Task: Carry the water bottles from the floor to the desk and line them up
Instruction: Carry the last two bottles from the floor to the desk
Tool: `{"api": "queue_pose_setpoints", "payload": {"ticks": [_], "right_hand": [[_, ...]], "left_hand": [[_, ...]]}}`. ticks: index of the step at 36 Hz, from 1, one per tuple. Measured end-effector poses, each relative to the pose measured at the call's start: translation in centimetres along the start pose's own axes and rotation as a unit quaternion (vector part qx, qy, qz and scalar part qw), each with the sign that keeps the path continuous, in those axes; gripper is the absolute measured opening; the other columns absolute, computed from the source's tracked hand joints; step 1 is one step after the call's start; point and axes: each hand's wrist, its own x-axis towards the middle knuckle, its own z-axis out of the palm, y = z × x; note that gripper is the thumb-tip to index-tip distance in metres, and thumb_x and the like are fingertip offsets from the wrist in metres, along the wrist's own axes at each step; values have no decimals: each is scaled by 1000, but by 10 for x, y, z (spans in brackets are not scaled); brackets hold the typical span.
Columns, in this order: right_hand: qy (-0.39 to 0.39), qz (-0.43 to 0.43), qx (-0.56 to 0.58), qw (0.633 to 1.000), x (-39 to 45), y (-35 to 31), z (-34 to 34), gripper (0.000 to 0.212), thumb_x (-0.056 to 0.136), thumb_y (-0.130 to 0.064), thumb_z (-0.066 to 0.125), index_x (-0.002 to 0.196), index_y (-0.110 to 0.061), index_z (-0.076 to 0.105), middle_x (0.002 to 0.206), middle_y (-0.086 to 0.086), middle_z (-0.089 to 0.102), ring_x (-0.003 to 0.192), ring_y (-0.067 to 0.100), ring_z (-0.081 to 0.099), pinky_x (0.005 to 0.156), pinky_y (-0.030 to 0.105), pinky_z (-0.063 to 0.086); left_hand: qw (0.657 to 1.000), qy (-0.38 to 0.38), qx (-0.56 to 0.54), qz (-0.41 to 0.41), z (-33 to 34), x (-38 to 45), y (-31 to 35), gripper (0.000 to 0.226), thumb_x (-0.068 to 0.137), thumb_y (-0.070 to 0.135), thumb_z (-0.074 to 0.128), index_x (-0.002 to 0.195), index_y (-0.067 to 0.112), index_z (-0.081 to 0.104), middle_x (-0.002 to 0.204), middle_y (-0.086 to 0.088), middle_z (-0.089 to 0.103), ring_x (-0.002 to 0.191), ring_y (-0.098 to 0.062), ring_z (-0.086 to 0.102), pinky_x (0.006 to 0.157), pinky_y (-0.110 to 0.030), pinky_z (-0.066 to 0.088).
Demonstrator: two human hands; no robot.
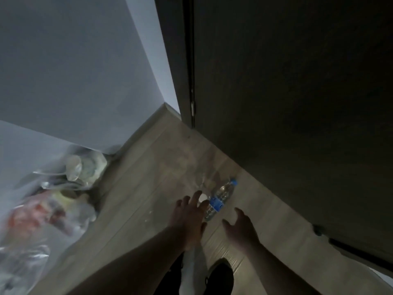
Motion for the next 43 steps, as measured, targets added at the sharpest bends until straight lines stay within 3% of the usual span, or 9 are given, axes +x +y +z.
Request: {"api": "queue_pose_setpoints", "payload": {"ticks": [5,12,17,23,28,31,34,40,43], "right_hand": [[16,25,32,999,68,-5,25,79,100,-45,58,160,-15,18,156,14,39,135,28,50,91,28,45],[41,49,95,993,167,-1,61,92,92,-52,66,157,-7,18,144,20,52,121,34,60,93,37,54],[73,90,116,986,217,3,79,78,95,-43,65,148,-1,26,140,24,48,120,37,57,101,44,51],[99,119,154,976,224,-2,77,76,83,-31,79,138,-4,35,117,14,51,89,23,59,70,36,56],[162,47,186,968,156,-16,59,93,68,-25,91,145,-15,41,135,11,57,117,34,61,93,43,55],[155,-17,167,973,90,-30,39,88,67,-24,93,142,-18,47,126,2,61,111,27,64,94,44,56],[144,-65,153,976,15,-50,9,72,65,-23,95,125,-21,55,108,-5,60,94,17,62,84,31,50],[114,-155,138,972,-148,-92,-54,55,62,-32,94,104,-30,59,103,-7,66,92,14,67,81,38,57],[101,-204,112,967,-231,-117,-90,49,66,-31,93,106,-28,65,103,-10,67,91,6,66,73,23,53]], "left_hand": [[1000,-2,-11,27,35,54,-22,63,97,37,54,153,28,26,164,-8,9,134,-30,39,111,-43,36],[994,49,-54,86,72,99,-55,33,94,31,53,127,28,53,137,-2,43,92,-23,64,89,-35,49],[989,69,-64,110,82,108,-75,26,96,37,57,121,29,56,127,3,46,82,-14,60,76,-21,40],[988,46,-125,74,57,113,-78,24,98,33,53,121,26,55,134,5,38,95,-20,63,79,-32,55],[982,39,-185,10,26,78,-76,25,90,22,67,115,22,61,134,9,44,104,-15,62,66,-1,34],[976,59,-210,-19,-2,34,-69,21,85,21,71,103,27,62,127,13,45,94,-11,59,69,-10,32],[968,80,-233,-56,-40,-23,-62,19,83,23,72,98,30,62,118,17,44,89,-13,60,71,-19,37],[948,106,-275,-120,-132,-156,-35,21,76,24,73,95,29,67,112,10,53,89,-24,65,75,-32,52],[933,132,-305,-135,-180,-222,-9,22,73,23,72,93,28,67,107,9,53,87,-24,64,73,-33,51]]}}
